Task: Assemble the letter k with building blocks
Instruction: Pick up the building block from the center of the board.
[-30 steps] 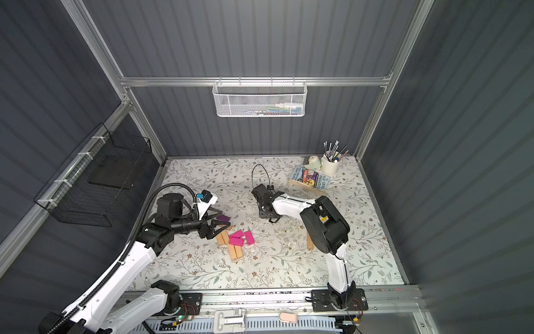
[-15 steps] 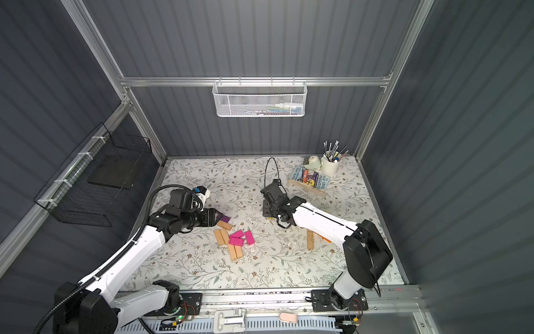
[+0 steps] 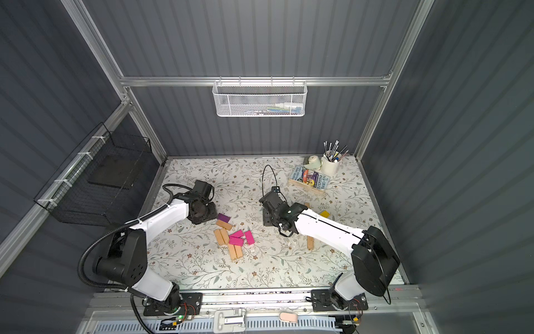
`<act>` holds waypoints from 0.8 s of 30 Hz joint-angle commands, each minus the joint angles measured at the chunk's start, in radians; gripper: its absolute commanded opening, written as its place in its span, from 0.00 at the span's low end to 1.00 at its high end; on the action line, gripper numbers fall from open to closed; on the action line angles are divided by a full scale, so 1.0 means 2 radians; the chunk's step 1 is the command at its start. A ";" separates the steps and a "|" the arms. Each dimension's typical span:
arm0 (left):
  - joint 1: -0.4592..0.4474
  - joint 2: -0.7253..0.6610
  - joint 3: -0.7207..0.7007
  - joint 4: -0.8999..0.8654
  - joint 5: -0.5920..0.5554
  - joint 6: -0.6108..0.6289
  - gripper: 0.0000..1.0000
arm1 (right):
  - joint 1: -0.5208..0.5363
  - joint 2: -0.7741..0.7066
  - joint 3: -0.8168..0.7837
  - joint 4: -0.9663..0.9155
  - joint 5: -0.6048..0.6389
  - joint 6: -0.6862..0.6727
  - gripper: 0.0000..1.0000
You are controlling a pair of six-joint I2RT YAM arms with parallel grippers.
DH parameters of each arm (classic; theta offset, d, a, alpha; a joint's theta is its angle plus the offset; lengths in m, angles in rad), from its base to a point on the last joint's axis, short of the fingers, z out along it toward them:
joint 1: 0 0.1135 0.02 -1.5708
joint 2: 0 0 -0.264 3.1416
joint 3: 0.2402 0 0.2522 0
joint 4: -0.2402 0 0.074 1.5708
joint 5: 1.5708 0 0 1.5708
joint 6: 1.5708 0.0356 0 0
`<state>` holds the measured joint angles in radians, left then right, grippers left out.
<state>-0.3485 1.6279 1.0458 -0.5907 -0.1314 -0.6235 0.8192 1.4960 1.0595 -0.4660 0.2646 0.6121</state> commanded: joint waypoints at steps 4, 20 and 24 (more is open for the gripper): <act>-0.005 0.066 0.047 -0.014 0.005 -0.065 0.59 | 0.021 0.004 0.022 -0.032 0.005 -0.012 0.67; -0.030 0.112 0.078 -0.013 0.018 -0.088 0.59 | 0.052 -0.022 0.009 -0.031 -0.074 -0.004 0.70; -0.036 0.115 0.079 -0.013 0.020 -0.091 0.52 | 0.057 -0.035 0.005 -0.033 -0.081 0.003 0.70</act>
<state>-0.4114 1.8427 1.1812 -0.5842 -0.1036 -0.7845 0.9249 1.4567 1.0824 -0.5156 0.1303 0.6018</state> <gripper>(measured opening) 0.526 0.698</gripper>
